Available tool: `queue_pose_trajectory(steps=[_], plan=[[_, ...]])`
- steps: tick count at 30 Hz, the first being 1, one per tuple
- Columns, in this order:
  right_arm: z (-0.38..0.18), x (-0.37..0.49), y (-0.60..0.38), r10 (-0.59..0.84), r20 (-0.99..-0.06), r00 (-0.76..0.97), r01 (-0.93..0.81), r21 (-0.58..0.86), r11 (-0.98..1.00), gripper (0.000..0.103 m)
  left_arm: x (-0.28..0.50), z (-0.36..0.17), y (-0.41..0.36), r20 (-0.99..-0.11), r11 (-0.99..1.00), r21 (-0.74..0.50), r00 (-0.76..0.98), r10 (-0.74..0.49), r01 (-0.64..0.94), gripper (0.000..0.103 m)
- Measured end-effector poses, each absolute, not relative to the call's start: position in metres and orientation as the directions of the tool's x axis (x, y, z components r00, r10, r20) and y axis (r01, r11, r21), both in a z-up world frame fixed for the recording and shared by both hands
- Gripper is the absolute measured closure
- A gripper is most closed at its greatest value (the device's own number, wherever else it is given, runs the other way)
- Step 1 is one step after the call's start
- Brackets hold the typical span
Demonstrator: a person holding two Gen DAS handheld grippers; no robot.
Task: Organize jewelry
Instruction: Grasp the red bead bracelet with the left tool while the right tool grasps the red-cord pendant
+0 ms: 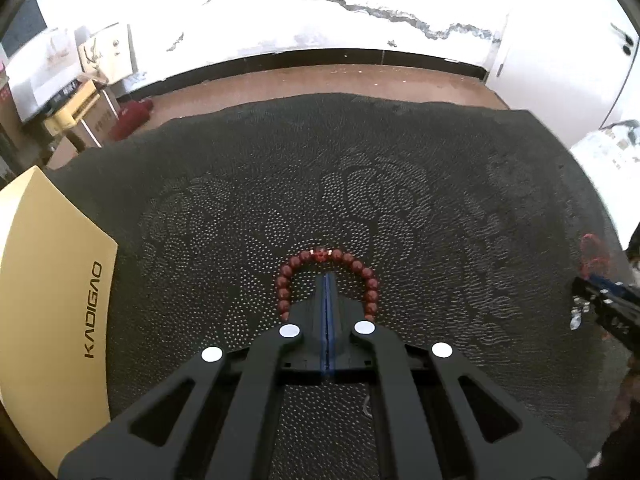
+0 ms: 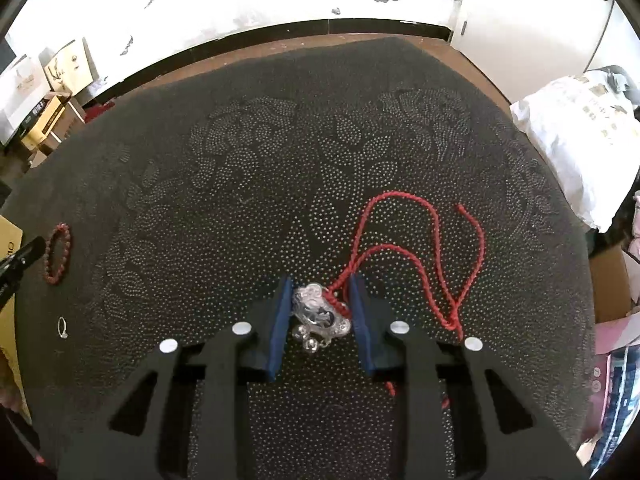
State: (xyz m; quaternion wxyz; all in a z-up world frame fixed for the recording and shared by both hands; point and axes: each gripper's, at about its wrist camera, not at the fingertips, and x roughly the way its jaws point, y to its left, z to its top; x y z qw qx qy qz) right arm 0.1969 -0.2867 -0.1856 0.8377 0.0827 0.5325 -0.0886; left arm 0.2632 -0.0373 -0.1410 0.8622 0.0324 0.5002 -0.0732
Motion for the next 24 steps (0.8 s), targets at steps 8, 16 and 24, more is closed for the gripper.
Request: queue_pose_trajectory(steps=[8, 16, 24], plan=[[-0.169, 0.194, -0.290, -0.010, -0.889, 0.457, 0.217, 0.101, 0.971, 0.081, 0.265, -0.118, -0.019, -0.856, 0.987, -0.080, 0.497, -0.141, 0.143, 0.103], [-0.164, 0.189, -0.297, 0.003, -0.886, 0.463, 0.227, 0.122, 0.966, 0.081, 0.267, -0.135, -0.017, -0.864, 0.983, -0.110, 0.475, -0.168, 0.147, 0.102], [-0.171, 0.190, -0.300, 0.013, -0.893, 0.450, 0.216, 0.123, 0.969, 0.081, 0.257, -0.144, -0.032, -0.834, 0.982, -0.034, 0.537, -0.129, 0.183, 0.009]])
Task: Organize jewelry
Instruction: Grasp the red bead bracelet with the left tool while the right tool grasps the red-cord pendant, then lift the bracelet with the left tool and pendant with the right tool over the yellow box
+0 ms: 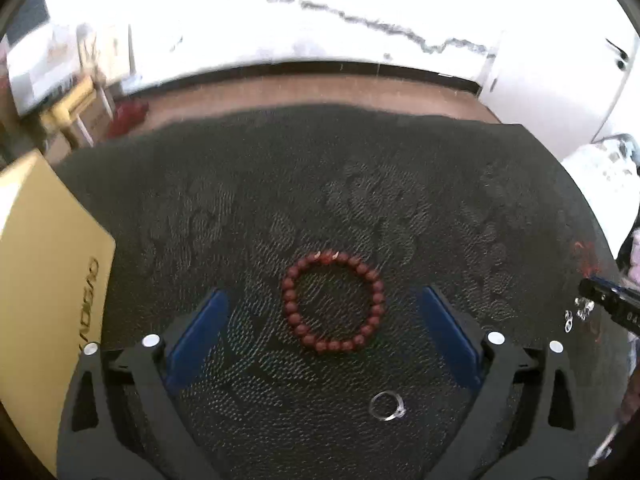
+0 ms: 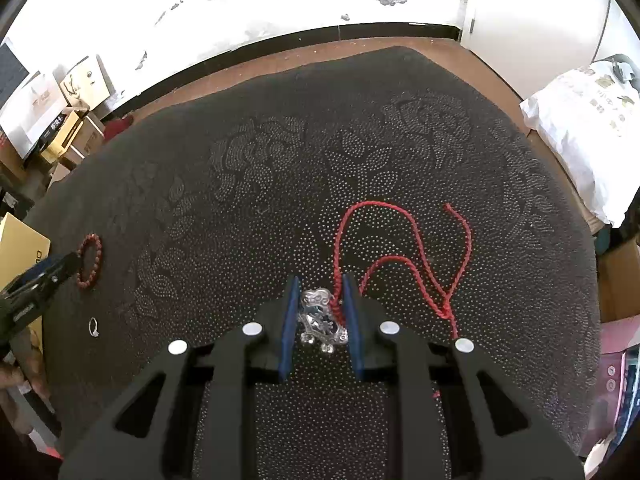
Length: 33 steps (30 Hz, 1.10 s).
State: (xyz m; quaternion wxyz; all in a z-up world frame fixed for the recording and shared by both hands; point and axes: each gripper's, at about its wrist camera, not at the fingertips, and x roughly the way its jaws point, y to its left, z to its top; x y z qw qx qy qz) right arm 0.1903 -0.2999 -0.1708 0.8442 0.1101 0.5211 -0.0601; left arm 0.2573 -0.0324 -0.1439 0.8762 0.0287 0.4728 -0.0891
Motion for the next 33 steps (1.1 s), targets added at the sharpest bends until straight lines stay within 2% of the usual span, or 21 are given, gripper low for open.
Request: queue_pose_trajectory(steps=[4, 9, 10, 12, 13, 14, 15, 17, 19, 22, 23, 24, 33], plan=[[-0.173, 0.191, -0.296, 0.016, -0.895, 0.445, 0.205, 0.119, 0.972, 0.081, 0.256, -0.158, -0.049, -0.838, 0.973, 0.062, 0.542, -0.070, 0.222, 0.009], [-0.171, 0.191, -0.300, 0.017, -0.891, 0.453, 0.213, 0.126, 0.969, 0.081, 0.260, -0.173, -0.044, -0.843, 0.977, 0.055, 0.535, -0.066, 0.207, 0.009], [-0.170, 0.191, -0.301, 0.017, -0.890, 0.455, 0.214, 0.128, 0.968, 0.081, 0.262, -0.174, -0.041, -0.844, 0.979, 0.024, 0.529, -0.090, 0.204, 0.013], [-0.169, 0.191, -0.301, 0.015, -0.889, 0.458, 0.217, 0.128, 0.968, 0.081, 0.263, -0.177, -0.038, -0.843, 0.980, 0.023, 0.530, -0.087, 0.198, 0.024], [-0.169, 0.191, -0.301, 0.017, -0.889, 0.458, 0.217, 0.130, 0.968, 0.081, 0.262, -0.176, -0.037, -0.840, 0.979, 0.027, 0.535, -0.088, 0.203, 0.035], [-0.169, 0.190, -0.302, 0.020, -0.889, 0.457, 0.216, 0.133, 0.967, 0.081, 0.262, -0.173, -0.037, -0.836, 0.979, 0.030, 0.542, -0.086, 0.202, 0.048], [-0.169, 0.190, -0.302, 0.020, -0.889, 0.458, 0.217, 0.134, 0.967, 0.080, 0.261, -0.171, -0.036, -0.836, 0.980, 0.040, 0.543, -0.073, 0.194, 0.073], [-0.168, 0.189, -0.303, 0.020, -0.888, 0.459, 0.215, 0.134, 0.967, 0.081, 0.262, -0.171, -0.035, -0.838, 0.980, 0.037, 0.540, -0.075, 0.194, 0.076], [-0.168, 0.188, -0.302, 0.022, -0.888, 0.459, 0.213, 0.134, 0.968, 0.081, 0.259, -0.170, -0.034, -0.835, 0.980, 0.048, 0.547, -0.066, 0.192, 0.088], [-0.167, 0.188, -0.302, 0.027, -0.888, 0.460, 0.212, 0.139, 0.967, 0.081, 0.254, -0.169, -0.036, -0.836, 0.978, 0.065, 0.546, -0.055, 0.197, 0.089], [-0.167, 0.188, -0.303, 0.029, -0.887, 0.460, 0.209, 0.141, 0.968, 0.081, 0.253, -0.168, -0.037, -0.837, 0.978, 0.069, 0.544, -0.051, 0.198, 0.095], [-0.166, 0.188, -0.302, 0.031, -0.886, 0.463, 0.206, 0.141, 0.968, 0.081, 0.252, -0.166, -0.037, -0.836, 0.979, 0.069, 0.547, -0.049, 0.193, 0.096], [-0.163, 0.186, -0.303, 0.033, -0.882, 0.471, 0.200, 0.143, 0.969, 0.081, 0.247, -0.133, -0.031, -0.805, 0.984, 0.042, 0.589, -0.070, 0.175, 0.096]])
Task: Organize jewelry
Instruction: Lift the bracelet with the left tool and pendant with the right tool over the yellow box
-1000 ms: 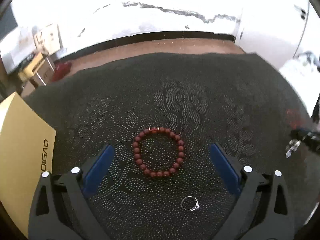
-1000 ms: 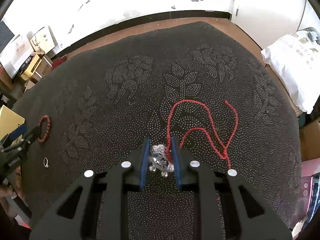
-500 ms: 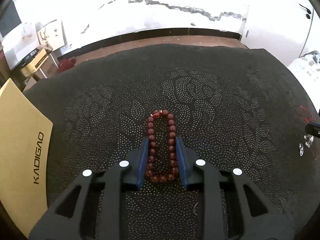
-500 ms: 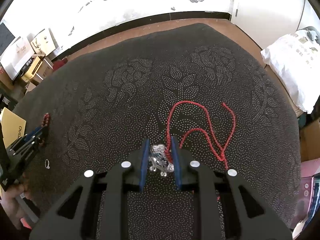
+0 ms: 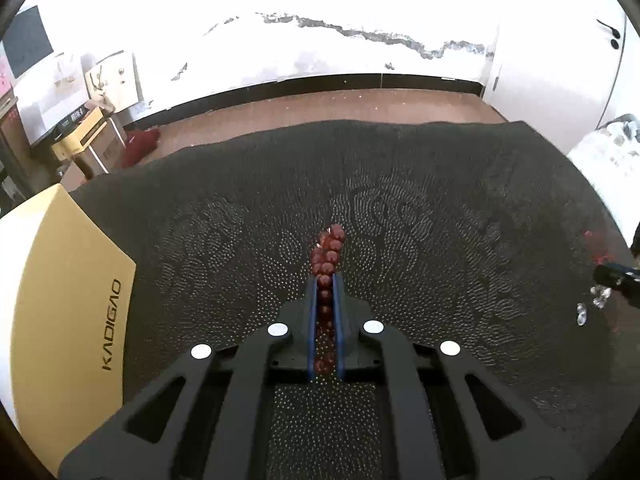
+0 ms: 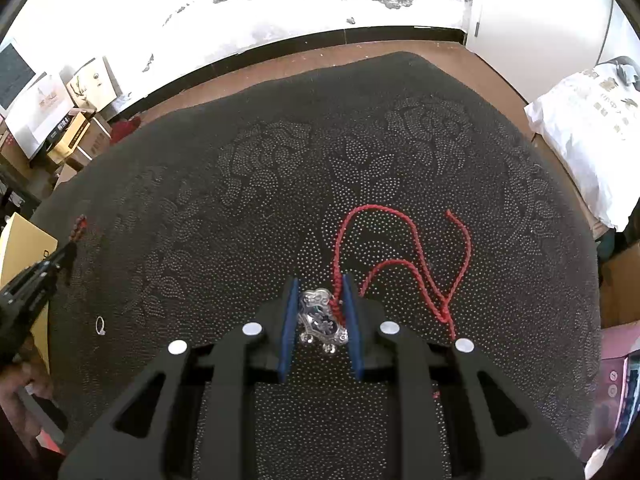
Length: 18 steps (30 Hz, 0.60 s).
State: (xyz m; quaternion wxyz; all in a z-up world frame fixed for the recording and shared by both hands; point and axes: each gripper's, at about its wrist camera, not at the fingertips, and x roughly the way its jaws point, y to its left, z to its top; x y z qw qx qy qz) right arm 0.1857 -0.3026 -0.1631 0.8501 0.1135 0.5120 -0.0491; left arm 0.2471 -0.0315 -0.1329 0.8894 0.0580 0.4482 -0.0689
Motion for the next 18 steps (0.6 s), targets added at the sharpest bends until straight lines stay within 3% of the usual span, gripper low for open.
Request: queue_pose_trajectory(steps=[9, 18], plan=[[-0.148, 0.185, -0.282, 0.019, -0.871, 0.490, 0.159, 0.112, 0.981, 0.081, 0.235, -0.110, -0.028, -0.814, 0.985, 0.044, 0.577, -0.063, 0.169, 0.096], [-0.096, 0.166, -0.229, 0.004, -0.831, 0.556, 0.078, 0.057, 0.995, 0.081, 0.210, -0.078, -0.012, -0.816, 0.987, 0.012, 0.572, -0.082, 0.159, 0.096]])
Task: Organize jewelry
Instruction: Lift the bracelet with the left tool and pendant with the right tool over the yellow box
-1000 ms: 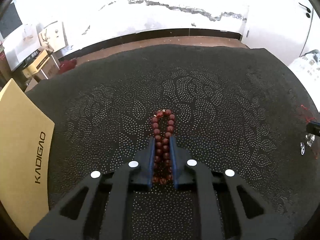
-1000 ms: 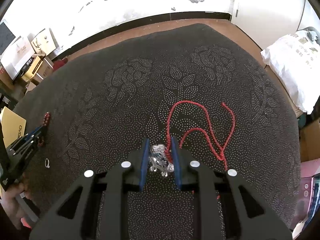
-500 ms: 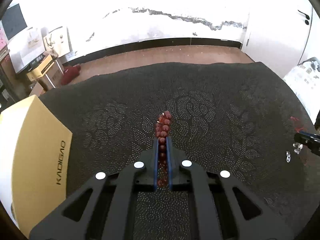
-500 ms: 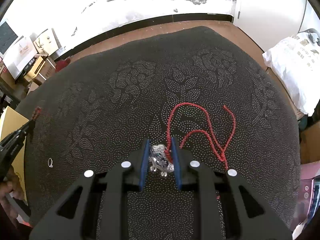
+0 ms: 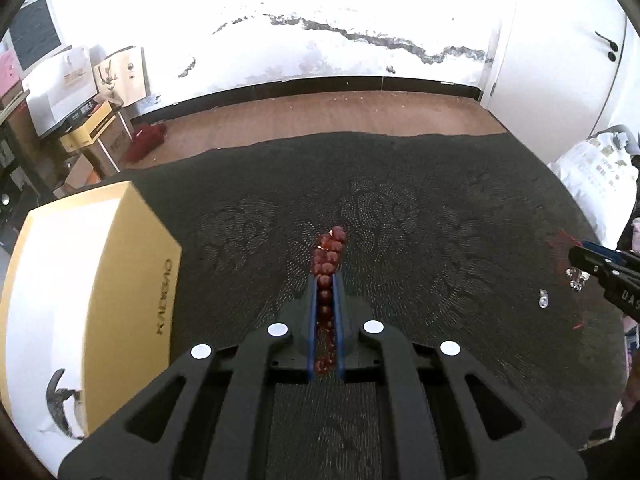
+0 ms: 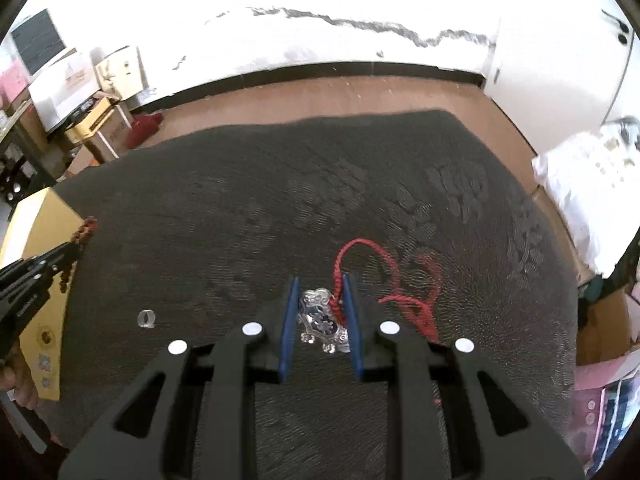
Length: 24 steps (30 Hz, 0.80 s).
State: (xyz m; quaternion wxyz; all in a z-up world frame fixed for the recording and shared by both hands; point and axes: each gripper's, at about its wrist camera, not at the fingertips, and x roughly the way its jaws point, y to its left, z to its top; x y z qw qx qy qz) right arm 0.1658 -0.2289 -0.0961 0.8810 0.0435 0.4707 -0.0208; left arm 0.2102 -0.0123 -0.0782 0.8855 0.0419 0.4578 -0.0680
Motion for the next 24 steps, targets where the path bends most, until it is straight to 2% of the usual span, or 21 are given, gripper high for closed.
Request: queue_pose_trajectory(steps=[16, 24], plan=[[0.025, 0.092, -0.121, 0.063, -0.744, 0.666, -0.078, 0.015, 0.997, 0.081, 0.130, 0.014, 0.073, -0.793, 0.995, 0.004, 0.607, -0.060, 0.104, 0.096], [0.065, 0.073, -0.042, 0.135, -0.718, 0.683, -0.197, -0.003, 0.980, 0.081, 0.099, 0.049, 0.132, -0.789, 0.999, 0.007, 0.614, -0.020, 0.042, 0.096]])
